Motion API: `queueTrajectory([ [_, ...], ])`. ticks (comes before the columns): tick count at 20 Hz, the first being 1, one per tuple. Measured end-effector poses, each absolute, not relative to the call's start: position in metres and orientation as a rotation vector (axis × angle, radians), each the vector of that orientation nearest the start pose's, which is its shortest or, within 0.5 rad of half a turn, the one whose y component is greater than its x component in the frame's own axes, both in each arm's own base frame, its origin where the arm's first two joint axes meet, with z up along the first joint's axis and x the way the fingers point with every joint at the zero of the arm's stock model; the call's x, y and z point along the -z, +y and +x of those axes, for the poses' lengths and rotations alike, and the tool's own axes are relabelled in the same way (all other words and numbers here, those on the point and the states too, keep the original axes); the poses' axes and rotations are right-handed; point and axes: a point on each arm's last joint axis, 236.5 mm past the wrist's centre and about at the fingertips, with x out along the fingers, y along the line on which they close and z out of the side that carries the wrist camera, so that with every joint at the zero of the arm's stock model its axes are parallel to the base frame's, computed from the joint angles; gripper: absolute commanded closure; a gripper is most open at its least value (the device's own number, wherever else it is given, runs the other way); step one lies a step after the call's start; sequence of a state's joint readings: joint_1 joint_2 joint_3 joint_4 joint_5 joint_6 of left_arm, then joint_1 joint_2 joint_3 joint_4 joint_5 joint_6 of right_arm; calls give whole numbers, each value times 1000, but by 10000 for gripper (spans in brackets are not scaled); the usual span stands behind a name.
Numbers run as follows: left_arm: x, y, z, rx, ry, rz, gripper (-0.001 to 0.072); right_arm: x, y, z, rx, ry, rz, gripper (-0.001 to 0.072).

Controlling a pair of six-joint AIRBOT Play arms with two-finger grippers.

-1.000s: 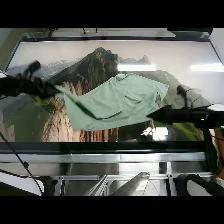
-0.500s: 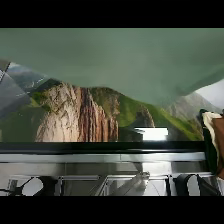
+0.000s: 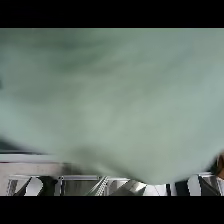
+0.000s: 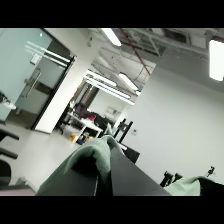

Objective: Fold the shirts.

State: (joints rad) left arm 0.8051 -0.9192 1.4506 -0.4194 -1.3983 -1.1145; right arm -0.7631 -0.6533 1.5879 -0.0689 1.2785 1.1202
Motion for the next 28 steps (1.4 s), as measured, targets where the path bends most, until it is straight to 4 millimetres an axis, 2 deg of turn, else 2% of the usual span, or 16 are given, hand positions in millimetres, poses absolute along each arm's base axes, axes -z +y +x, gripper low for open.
queueTrajectory([
  [1,-497,-28,284,898,-114,-749,694,-503,93,230,-584,-105,277,690],
  [3,-463,-26,319,834,-5,-754,695,-471,74,260,-582,-19,374,691],
  [5,-420,-27,357,774,129,-751,695,-419,62,304,-600,94,488,691],
  [7,-364,-30,398,704,279,-736,693,-343,68,359,-604,248,565,691],
  [8,-330,-33,419,666,366,-725,693,-295,77,388,-595,351,583,691],
  [10,-256,-32,458,569,538,-702,693,-203,99,432,-586,536,610,691],
  [12,-183,-22,492,470,670,-696,692,-117,110,467,-562,675,642,691],
  [14,-116,-3,518,370,759,-707,692,-57,113,495,-556,745,702,691],
  [16,-58,18,537,285,812,-726,692,-14,109,522,-562,779,767,691],
  [18,-15,35,551,233,834,-738,692,7,109,541,-607,784,817,691],
  [20,6,45,567,225,821,-744,692,9,108,559,-644,755,822,691],
  [22,6,50,585,244,778,-728,692,-4,104,575,-679,703,805,691],
  [24,-7,54,606,269,723,-697,692,-23,98,589,-698,646,782,691],
  [26,-22,52,623,302,677,-665,692,-37,94,598,-711,608,761,691],
  [28,-28,43,634,343,662,-640,693,-39,94,602,-715,597,751,691],
])
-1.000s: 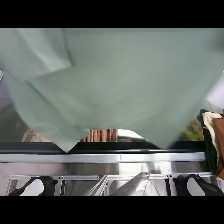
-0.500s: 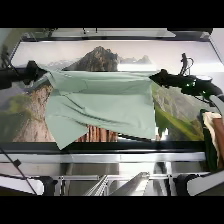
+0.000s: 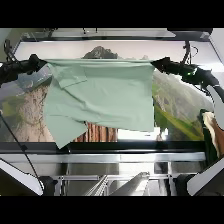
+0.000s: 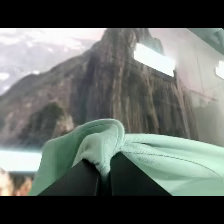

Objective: Fold the shirts.

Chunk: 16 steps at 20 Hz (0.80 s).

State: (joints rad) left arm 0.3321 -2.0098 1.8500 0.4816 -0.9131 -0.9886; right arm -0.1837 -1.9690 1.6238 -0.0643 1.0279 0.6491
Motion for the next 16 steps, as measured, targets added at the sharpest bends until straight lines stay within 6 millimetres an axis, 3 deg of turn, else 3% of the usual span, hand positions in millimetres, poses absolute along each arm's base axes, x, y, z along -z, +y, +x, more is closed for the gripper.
queueTrajectory([
  [3,-24,27,644,393,667,-617,693,-29,100,600,-736,625,736,691],
  [6,-11,16,647,422,691,-610,693,-5,106,590,-756,697,721,691],
  [10,22,13,640,434,767,-565,696,33,112,571,-763,804,743,691],
  [13,49,20,632,409,838,-522,702,58,112,560,-751,862,770,691],
  [16,68,37,625,357,898,-483,702,70,107,557,-737,883,788,691],
])
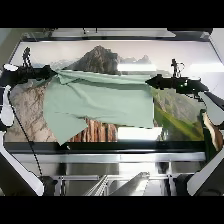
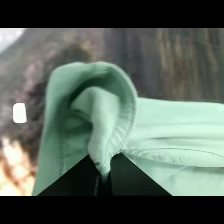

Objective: Fold the shirts.

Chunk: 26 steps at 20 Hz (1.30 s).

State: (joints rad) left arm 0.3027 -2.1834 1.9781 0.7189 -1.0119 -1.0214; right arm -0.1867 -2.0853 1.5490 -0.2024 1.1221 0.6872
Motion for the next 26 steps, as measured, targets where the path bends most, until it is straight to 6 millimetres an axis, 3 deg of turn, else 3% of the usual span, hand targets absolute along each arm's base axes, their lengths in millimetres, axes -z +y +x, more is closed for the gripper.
queueTrajectory([
  [4,82,54,618,307,943,-452,701,83,105,554,-715,914,823,690],
  [11,86,57,620,285,946,-419,692,88,107,555,-700,927,852,678],
  [12,86,56,620,286,947,-418,692,89,107,555,-698,928,852,491],
  [13,87,55,619,288,951,-416,693,89,107,555,-698,929,852,256],
  [14,86,55,618,288,953,-413,693,90,107,554,-700,931,850,202],
  [17,87,51,614,306,973,-417,688,89,108,553,-708,936,849,221],
  [18,87,48,611,319,986,-420,454,89,108,552,-710,936,849,221],
  [19,86,45,608,330,995,-423,112,88,107,551,-715,938,846,222],
  [20,85,42,604,344,1009,-424,6,86,105,550,-719,938,843,224],
  [21,82,41,601,357,1019,-426,6,84,101,549,-717,938,831,241],
  [22,78,40,597,366,1026,-426,6,78,95,548,-716,934,834,386],
  [23,71,42,594,374,1028,-425,6,66,89,548,-725,918,841,416],
  [25,45,53,589,372,1007,-418,6,39,76,543,-752,895,852,347],
  [26,30,62,586,364,991,-415,6,31,68,537,-755,908,842,347],
])
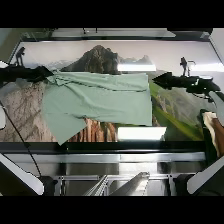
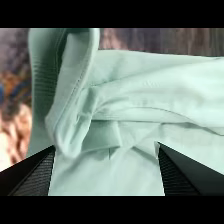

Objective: Fold the shirts.

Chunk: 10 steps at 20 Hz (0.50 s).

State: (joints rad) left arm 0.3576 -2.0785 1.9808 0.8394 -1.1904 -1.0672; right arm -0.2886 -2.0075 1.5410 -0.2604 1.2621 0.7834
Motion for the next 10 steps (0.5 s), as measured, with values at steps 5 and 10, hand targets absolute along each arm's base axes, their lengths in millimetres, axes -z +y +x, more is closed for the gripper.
queueTrajectory([
  [5,-6,98,520,342,1123,-506,6,27,61,460,-777,1176,798,350],
  [10,41,81,413,357,1429,-768,7,63,78,372,-723,1385,871,349],
])
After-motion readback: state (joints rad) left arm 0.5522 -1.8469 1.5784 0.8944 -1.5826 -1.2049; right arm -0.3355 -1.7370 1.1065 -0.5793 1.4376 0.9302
